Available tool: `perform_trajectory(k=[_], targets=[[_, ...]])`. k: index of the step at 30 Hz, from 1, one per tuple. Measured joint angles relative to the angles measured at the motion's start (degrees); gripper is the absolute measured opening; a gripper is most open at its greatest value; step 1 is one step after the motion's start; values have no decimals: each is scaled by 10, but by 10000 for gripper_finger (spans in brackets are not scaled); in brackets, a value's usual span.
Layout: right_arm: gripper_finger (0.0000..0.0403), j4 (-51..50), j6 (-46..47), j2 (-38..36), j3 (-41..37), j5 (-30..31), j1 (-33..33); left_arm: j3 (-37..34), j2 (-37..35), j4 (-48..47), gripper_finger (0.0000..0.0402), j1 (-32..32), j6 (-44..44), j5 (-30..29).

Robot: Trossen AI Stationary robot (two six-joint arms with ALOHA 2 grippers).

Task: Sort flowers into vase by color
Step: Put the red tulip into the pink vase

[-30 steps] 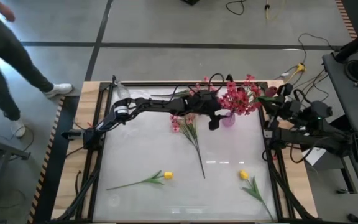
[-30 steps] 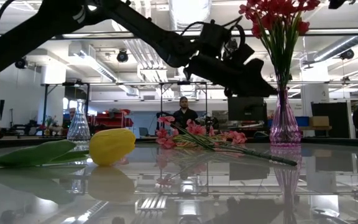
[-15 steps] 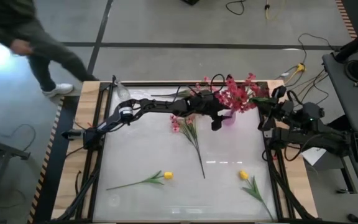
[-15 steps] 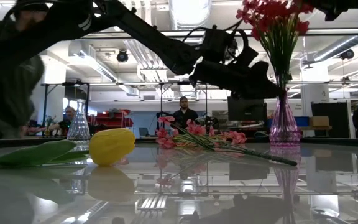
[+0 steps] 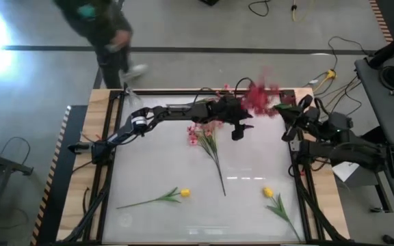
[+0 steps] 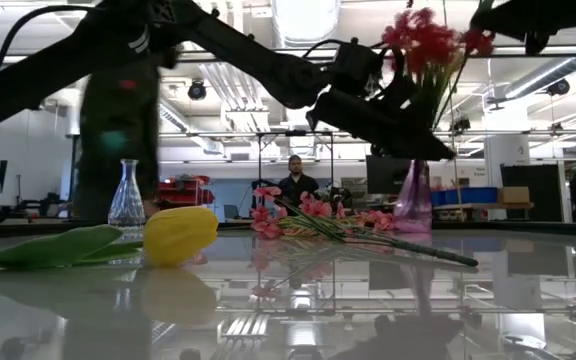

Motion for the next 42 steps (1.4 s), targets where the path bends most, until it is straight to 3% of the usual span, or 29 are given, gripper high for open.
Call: perform_trajectory(k=[9, 24, 30, 36, 42], targets=[[13, -19, -10, -1, 26, 17, 0, 69, 0, -82, 198, 32, 5, 16], [13, -24, -40, 0, 35, 28, 0, 164, -3, -298, 198, 53, 77, 44], [13, -28, -40, 0, 43, 31, 0, 164, 4, -285, 198, 54, 169, 36], [13, -94, -13, 7, 84, 58, 0, 164, 20, -264, 198, 53, 233, 27], [13, -187, 49, 67, 125, 94, 0, 164, 34, -271, 198, 51, 227, 27]])
